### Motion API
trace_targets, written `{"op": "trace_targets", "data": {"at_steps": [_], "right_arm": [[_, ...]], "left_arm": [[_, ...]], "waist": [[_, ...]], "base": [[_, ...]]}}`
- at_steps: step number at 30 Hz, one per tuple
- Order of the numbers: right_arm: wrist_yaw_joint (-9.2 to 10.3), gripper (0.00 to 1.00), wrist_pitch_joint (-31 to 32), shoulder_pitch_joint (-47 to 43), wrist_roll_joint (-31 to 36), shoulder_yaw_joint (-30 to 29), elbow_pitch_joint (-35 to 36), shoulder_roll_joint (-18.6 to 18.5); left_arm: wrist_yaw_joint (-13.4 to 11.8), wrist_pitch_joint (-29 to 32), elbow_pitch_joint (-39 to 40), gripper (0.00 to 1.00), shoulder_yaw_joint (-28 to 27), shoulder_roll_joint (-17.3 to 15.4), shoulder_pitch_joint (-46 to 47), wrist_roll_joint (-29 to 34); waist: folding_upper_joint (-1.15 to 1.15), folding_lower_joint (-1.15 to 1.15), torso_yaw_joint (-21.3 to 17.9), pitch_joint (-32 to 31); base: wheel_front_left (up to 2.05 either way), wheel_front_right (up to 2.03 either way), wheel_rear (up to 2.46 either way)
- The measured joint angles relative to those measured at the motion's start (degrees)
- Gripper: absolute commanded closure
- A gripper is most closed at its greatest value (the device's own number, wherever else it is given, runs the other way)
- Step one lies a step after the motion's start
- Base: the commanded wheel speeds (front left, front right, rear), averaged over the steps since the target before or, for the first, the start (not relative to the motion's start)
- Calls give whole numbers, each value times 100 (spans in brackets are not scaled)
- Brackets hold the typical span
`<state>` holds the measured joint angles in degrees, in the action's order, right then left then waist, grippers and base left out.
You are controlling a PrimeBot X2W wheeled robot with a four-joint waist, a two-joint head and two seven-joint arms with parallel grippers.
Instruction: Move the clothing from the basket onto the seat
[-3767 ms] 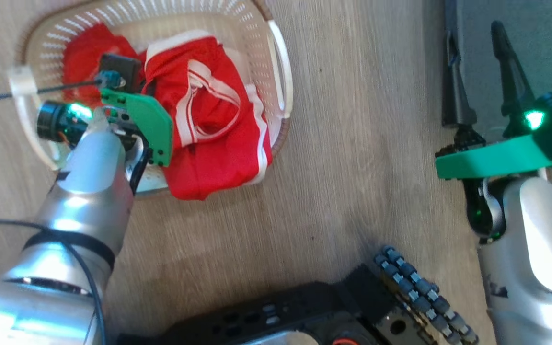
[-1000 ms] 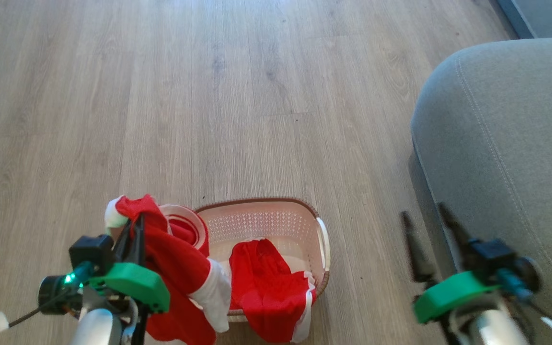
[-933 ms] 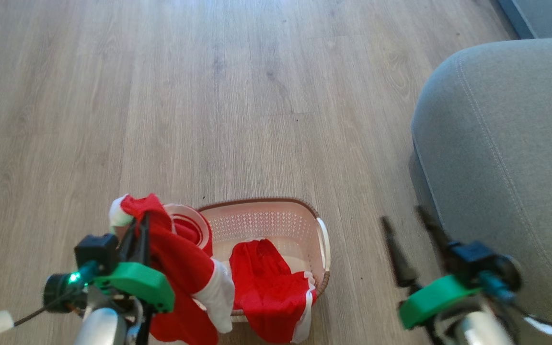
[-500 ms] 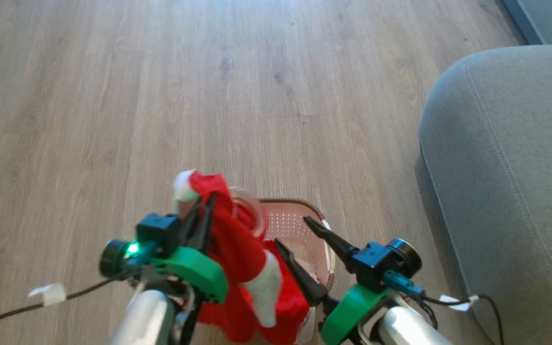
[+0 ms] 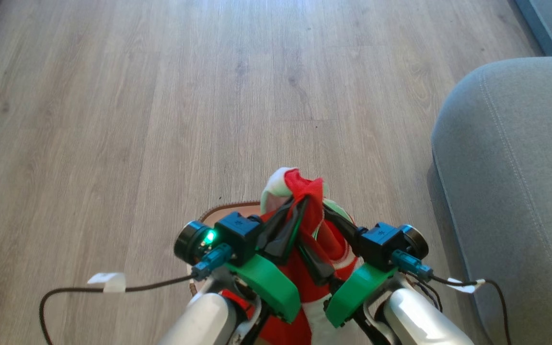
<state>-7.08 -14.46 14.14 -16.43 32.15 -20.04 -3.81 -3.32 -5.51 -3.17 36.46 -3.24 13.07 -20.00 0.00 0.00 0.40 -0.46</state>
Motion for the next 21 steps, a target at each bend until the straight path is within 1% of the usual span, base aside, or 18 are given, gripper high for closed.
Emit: {"op": "trace_targets", "data": {"at_steps": [5,6,7,8,9,11,14,15,16,18,19,20,21], "right_arm": [[0,0,0,0,-263,109,-167,0],[0,9,0,0,-325,170,-208,0],[0,45,0,0,-390,213,-244,1],[0,89,0,1,-454,240,-255,0],[0,100,0,3,-515,270,-258,-1],[0,100,0,11,-682,370,-257,0],[0,100,0,51,-743,428,-258,0],[0,100,0,56,-747,432,-258,0],[0,100,0,56,-779,437,-257,-1],[0,100,0,56,-804,424,-247,-16],[0,100,0,55,-808,388,-236,-27],[0,100,0,55,-826,323,-211,-44],[0,100,0,54,-827,249,-181,-80]], "left_arm": [[-41,54,88,100,162,-2,44,-93],[-40,90,94,100,197,-2,51,-123],[-40,98,94,100,231,-3,63,-123],[-40,98,101,100,246,-2,74,-143],[-40,100,108,100,248,-2,83,-174],[-41,140,109,100,249,-2,94,-178],[-42,138,88,100,250,-2,94,-199],[-42,133,69,93,250,-2,94,-232],[-43,124,43,70,249,-3,93,-235],[-43,71,-26,44,247,-5,93,-237],[-43,35,-80,22,244,-7,93,-237],[-43,2,-143,5,235,-8,92,-256],[-43,-31,-205,0,232,-12,91,-291]], "waist": [[0,0,-23,-6],[0,0,-33,-7],[0,0,-44,-8],[0,0,-56,-7],[0,0,-70,-6],[0,0,-98,-7],[0,0,-141,-10],[0,0,-151,-14],[0,0,-161,-18],[0,0,-179,-26],[0,0,-187,-32],[0,0,-195,-37],[0,0,-206,-41]], "base": [[0,0,0],[0,0,0],[0,0,0],[0,0,0],[0,0,0],[0,0,0],[0,0,0],[0,0,0],[0,0,0],[0,0,0],[0,0,0],[0,0,0],[0,0,0]]}}
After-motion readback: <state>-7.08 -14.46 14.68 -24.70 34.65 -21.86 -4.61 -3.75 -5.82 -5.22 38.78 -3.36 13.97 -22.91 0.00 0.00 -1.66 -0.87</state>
